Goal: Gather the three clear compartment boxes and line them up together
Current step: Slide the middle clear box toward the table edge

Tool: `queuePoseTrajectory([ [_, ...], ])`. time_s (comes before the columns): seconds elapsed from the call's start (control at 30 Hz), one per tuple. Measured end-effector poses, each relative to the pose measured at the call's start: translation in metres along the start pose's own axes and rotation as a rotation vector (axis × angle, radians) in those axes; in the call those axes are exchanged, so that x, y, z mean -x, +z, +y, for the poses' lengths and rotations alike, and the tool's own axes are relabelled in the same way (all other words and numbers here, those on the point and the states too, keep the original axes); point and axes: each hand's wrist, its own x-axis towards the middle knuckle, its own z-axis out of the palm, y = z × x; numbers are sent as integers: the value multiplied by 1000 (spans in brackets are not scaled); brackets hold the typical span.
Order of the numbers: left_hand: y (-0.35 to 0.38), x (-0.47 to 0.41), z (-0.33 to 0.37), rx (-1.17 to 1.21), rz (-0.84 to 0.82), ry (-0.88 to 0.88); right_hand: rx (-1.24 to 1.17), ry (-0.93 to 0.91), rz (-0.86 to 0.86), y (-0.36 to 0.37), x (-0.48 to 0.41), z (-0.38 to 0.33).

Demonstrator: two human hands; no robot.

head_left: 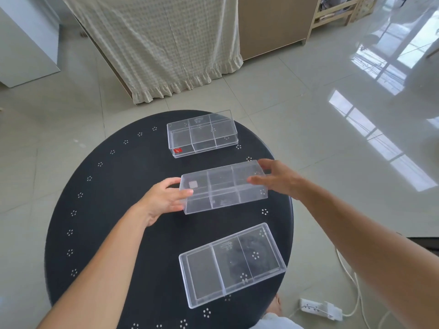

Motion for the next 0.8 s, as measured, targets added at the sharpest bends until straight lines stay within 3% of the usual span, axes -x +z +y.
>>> queuePoseTrajectory([
  [0.47, 21, -2, -39, -81, 138, 196, 118, -102, 121, 32, 14, 23],
  [0.67, -1, -19, -23, 79, 230, 34, 105, -64, 278, 22, -11, 1],
  [0.8, -34, -44, 16, 139, 260, -116, 100, -25, 296, 11, -56, -46],
])
